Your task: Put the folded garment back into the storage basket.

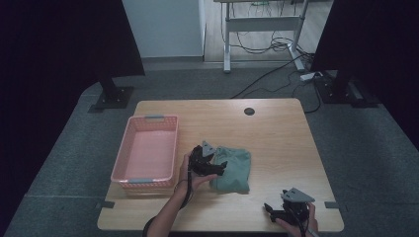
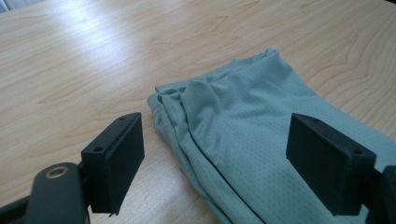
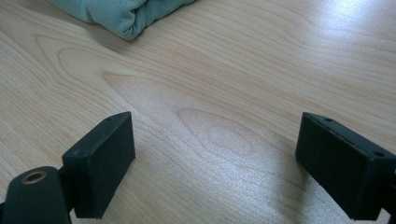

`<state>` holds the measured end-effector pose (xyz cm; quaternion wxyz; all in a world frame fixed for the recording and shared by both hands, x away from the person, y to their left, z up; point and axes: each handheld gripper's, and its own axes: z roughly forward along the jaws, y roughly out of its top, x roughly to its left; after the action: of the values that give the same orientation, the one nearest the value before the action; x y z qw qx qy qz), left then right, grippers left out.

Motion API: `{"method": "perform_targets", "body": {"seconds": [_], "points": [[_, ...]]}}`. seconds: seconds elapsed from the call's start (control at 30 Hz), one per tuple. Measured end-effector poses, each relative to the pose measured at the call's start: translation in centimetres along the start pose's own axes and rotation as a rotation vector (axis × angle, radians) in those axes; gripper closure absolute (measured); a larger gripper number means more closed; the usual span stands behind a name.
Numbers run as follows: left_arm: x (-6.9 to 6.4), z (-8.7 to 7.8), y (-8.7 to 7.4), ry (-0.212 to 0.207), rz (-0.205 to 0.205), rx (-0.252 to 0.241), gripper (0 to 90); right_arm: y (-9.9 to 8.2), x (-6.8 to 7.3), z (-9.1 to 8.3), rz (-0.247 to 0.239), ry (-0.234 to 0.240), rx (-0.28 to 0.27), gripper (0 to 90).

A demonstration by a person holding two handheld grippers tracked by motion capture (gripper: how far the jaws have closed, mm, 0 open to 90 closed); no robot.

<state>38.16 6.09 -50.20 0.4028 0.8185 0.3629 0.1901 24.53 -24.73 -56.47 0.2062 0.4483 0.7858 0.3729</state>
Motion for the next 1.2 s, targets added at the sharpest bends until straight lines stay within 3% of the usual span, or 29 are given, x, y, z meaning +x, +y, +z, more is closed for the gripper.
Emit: {"method": "perform_targets", "body": {"seconds": [0.6,1.2], "points": [[0.8,2.2,0.3,0.025,-0.015,0.006,17.1,0.0,0.0,0.0,-0.001,0.002,-0.001,11.5],[1.3,4.9,0.6,-0.006,-0.05,0.024,17.2,0.1,-0.1,0.1,-0.006,0.008,-0.002,11.5]]}}
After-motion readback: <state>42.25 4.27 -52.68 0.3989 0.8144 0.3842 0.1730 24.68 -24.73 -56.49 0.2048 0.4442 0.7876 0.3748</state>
